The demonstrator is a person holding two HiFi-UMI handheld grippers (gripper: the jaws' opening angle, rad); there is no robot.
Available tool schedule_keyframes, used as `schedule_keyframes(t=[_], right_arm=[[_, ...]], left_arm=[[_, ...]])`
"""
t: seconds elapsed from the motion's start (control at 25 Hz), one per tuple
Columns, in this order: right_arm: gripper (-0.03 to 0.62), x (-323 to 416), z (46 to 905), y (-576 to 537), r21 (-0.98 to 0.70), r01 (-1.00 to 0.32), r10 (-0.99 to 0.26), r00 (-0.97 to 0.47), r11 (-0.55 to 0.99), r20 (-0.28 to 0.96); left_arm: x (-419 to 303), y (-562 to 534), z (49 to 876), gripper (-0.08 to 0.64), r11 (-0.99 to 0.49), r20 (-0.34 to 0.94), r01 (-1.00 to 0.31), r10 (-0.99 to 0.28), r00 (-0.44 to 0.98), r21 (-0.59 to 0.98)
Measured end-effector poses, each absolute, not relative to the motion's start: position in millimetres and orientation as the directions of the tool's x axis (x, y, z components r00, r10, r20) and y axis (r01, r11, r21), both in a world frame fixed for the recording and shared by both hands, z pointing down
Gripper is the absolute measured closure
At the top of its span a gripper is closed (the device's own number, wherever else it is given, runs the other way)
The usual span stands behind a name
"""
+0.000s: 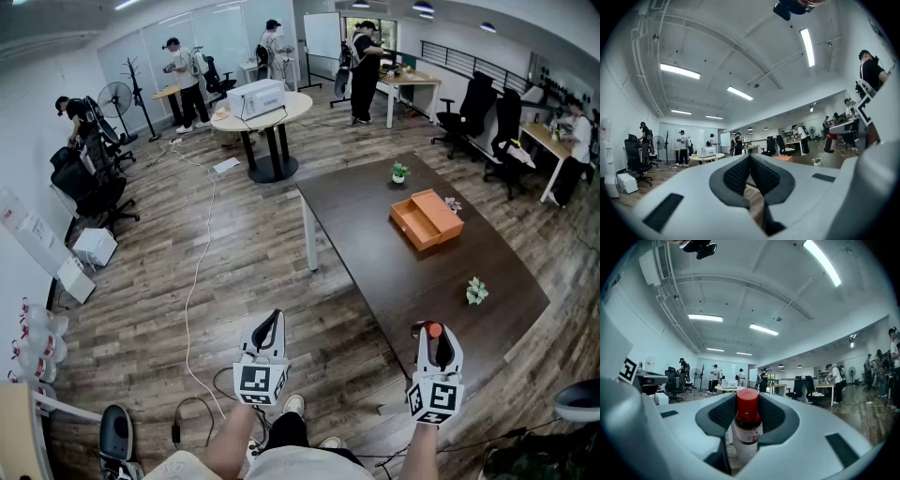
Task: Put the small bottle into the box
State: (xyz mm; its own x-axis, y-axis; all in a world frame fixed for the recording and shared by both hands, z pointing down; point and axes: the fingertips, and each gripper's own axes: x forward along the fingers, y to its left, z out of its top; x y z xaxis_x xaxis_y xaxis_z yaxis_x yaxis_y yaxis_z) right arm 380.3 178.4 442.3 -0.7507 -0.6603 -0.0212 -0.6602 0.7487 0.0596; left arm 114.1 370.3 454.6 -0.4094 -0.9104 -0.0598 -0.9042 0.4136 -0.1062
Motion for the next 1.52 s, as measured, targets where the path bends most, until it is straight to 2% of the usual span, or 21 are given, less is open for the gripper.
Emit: schedule_keyframes(t=[0.44, 0.88, 1.2, 1.52], right_arm=[[0.451, 411, 449, 190, 0.037, -0.647, -0.647, -0.762, 0.761, -0.029], [0.451, 407, 450, 195, 0.048, -0.634, -0.634, -0.773, 0.772, -0.029], [0.451, 373, 453, 185, 0.058, -0.629, -0.629, -0.777, 0.775, -0.014], [0.451, 311, 453, 164, 0.065, -0.622, -0.623, -0.782, 0.780, -0.007]], left_arm=[[152, 382, 463, 0.557, 0.419, -0.054, -0.902, -0.908, -0.416, -0.100], [158, 384, 468, 0.557, 0.421, -0.055, -0.903, -0.907, -0.417, -0.089], [129, 374, 473, 0.557, 0.417, -0.048, -0.905, -0.909, -0.415, -0.080], [67, 355, 472, 0.557, 0.428, -0.056, -0.901, -0.903, -0.425, -0.068]])
